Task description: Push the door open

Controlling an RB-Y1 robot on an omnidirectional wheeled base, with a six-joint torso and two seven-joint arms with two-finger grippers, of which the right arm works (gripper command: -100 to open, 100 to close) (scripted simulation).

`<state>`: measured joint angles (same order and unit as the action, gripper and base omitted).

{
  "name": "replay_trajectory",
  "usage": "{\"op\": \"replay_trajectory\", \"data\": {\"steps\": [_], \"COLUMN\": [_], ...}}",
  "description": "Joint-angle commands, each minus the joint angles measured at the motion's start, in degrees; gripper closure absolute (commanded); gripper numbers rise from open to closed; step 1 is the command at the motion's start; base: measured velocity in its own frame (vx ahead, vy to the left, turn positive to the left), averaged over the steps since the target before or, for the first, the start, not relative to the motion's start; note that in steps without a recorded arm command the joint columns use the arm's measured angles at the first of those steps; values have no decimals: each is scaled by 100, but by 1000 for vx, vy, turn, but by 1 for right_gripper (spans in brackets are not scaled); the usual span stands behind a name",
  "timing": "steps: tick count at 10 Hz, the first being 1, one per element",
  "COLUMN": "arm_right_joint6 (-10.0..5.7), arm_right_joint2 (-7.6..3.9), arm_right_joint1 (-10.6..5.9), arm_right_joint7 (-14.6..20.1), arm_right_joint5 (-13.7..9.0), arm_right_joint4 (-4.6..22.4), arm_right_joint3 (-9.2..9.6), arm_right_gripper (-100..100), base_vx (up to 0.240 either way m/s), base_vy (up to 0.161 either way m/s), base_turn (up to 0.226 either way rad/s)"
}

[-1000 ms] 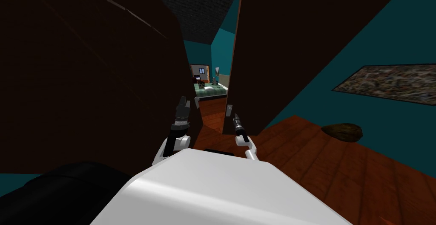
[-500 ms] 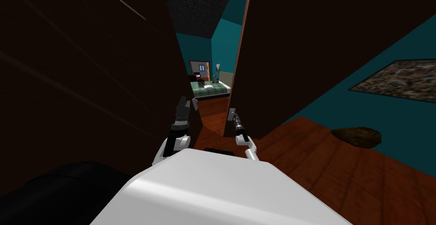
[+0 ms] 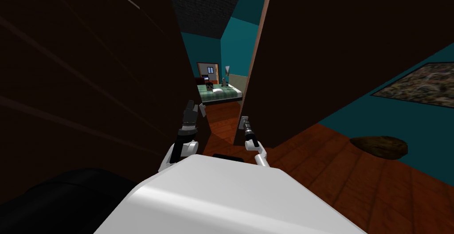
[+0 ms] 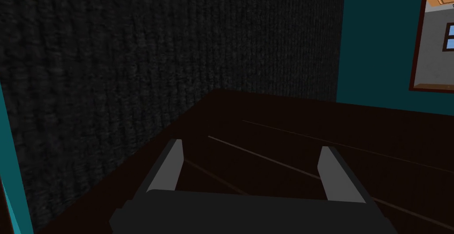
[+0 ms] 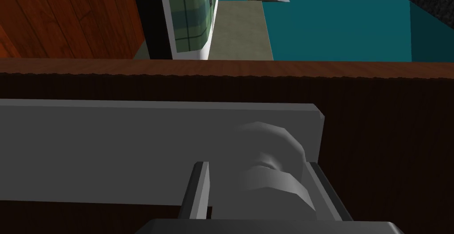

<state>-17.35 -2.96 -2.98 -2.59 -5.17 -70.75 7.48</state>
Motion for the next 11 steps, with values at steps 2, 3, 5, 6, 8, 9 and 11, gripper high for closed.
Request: {"op": "replay_trajectory", "data": {"steps": [2,3,5,6,8,9,11], "arm_right_joint6": [3,3,3,-26,-60,-80,-126], "arm_right_joint2": [-2,-2,-2,-19,-30,-35,-43], "arm_right_joint1": [7,7,7,-90,-178,-230,-352], "arm_right_joint7": [1,1,1,15,29,38,58], "arm_right_joint5": [0,0,0,80,143,180,267], "arm_right_joint4": [4,4,4,157,270,335,491], "arm_right_joint3": [0,0,0,-116,-217,-275,-414], "arm_right_gripper": [100,100,100,100,100,100,100], "base_vx": [-27,-16,-5,107,162,119,130], "base_vy": [-8,-3,0,-1,24,18,-4], "base_turn": [7,-1,-2,-117,-83,-60,-123]}}
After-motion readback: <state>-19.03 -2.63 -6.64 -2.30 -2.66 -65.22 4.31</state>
